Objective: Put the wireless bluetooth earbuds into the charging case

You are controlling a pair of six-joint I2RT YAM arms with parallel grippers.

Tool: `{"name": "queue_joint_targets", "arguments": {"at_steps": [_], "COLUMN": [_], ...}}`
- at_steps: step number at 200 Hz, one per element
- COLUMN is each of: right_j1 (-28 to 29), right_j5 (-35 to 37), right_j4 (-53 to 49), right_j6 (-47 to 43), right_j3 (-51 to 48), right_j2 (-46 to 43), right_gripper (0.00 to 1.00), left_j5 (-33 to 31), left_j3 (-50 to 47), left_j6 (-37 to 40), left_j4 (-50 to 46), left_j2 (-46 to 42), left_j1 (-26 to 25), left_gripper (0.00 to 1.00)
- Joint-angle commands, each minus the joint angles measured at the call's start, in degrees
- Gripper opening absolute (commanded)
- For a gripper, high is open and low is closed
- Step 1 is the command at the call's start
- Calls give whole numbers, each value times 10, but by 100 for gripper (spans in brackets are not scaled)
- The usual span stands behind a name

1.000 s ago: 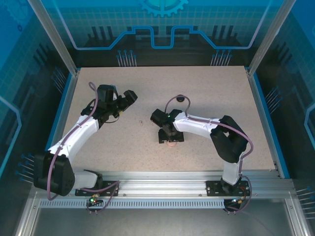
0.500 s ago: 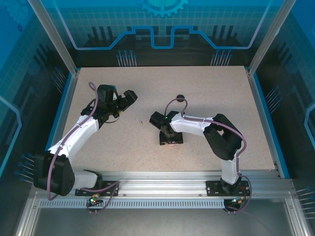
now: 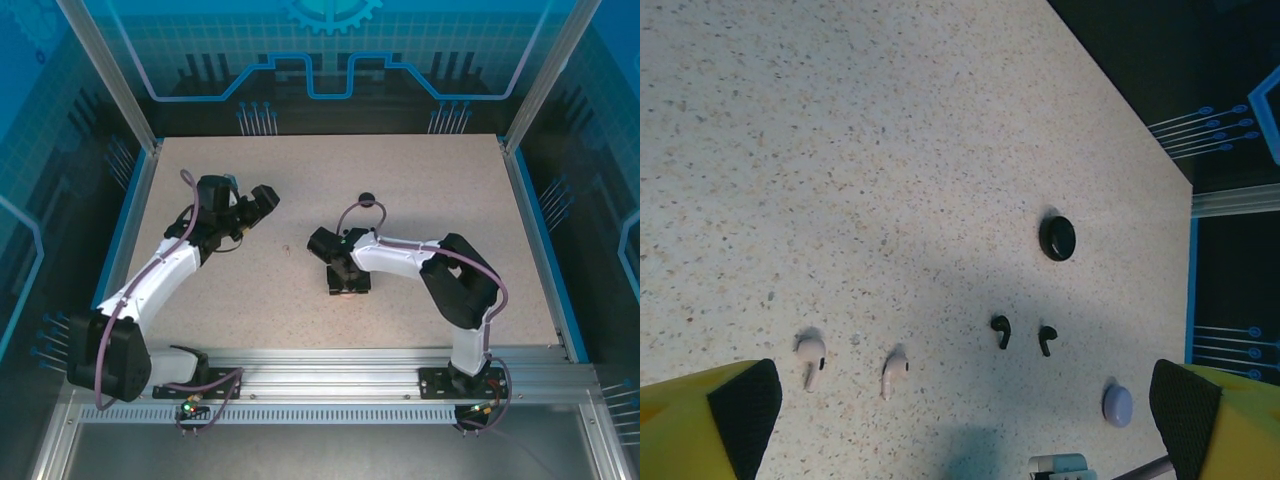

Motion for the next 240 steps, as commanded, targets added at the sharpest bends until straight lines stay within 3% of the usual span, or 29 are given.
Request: {"name": "queue_joint_targets", "arguments": {"at_steps": [1,37,78,108,144,176,240], "right_j1": [-15,-66,-140,-170,-169,-151,-120], "right_j5": [-11,-54,-124,-169,-193,-183,-170], "right_j4": [-8,0,33,68,111,137,143], "right_j6": [2,5,37,90,180,245,286], "right_j3": [5,38,104,153,180,179,182], "right_j2": [-58,-127,-151,-133,-103,-91,-85], "right_gripper": [40,40,39,39,39,39,39], "left_j5": [25,41,117,148,141,93,63], "left_j3": [-40,-90,-177,-194,-214,-219,-196], "left_j6": [-1,-15,-20,18,48,69,85], "left_j4": [60,106,313,367,441,477,517], "left_j2": [-31,-48,-56,-50,-44,-33,24], "left_j1": [-3,-4,-6,-28,-79,-119,-145], "left_gripper": [99,99,99,99,99,97,76]}}
